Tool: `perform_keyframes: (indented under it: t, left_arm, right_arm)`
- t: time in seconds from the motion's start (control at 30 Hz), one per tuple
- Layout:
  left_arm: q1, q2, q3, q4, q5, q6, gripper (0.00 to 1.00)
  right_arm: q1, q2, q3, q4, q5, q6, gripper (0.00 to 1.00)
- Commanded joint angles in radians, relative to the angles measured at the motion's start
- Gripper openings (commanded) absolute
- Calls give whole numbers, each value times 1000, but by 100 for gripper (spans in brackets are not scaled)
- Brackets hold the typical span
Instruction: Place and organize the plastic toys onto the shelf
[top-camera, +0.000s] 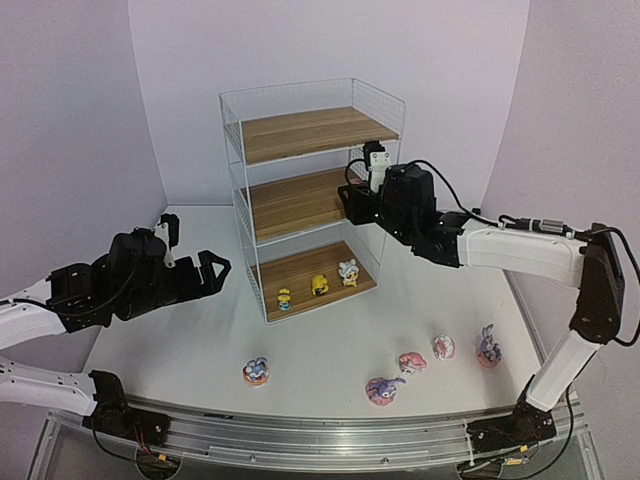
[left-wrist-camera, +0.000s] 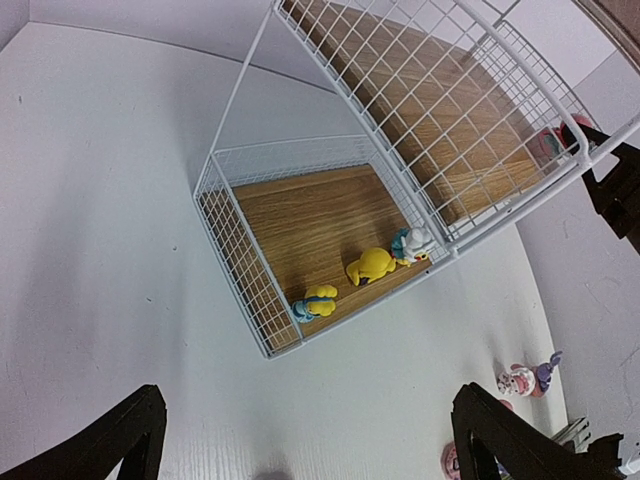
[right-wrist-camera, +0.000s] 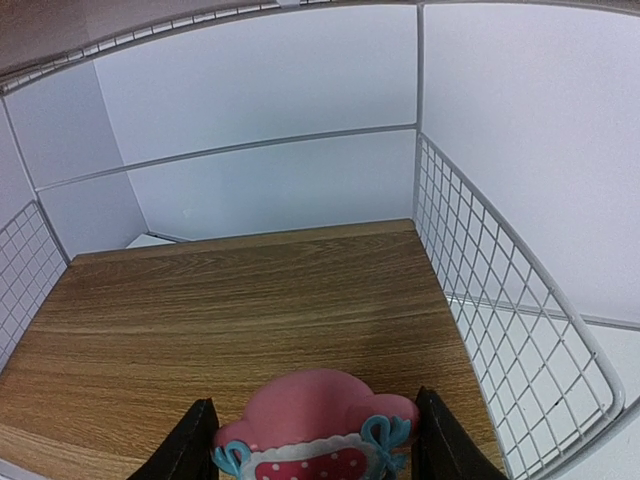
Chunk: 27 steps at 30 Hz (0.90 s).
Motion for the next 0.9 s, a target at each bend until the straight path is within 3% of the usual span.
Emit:
perform_keyframes:
  t: [0.0, 0.37, 0.63, 0.87]
  left_arm:
    - [1, -4, -5, 24, -19, -11, 100]
    - [1, -16, -10, 19, -23, -19, 100]
    - [1, -18, -3, 16, -26, -15, 100]
    - [1, -28, -1, 7, -30, -14, 100]
  right_arm:
    - [2, 24, -4, 60, 28, -5, 40]
    - [2, 29, -22, 70, 42, -2, 47]
    - [2, 20, -32, 70, 42, 6, 62]
    - [2, 21, -34, 70, 45, 14, 66]
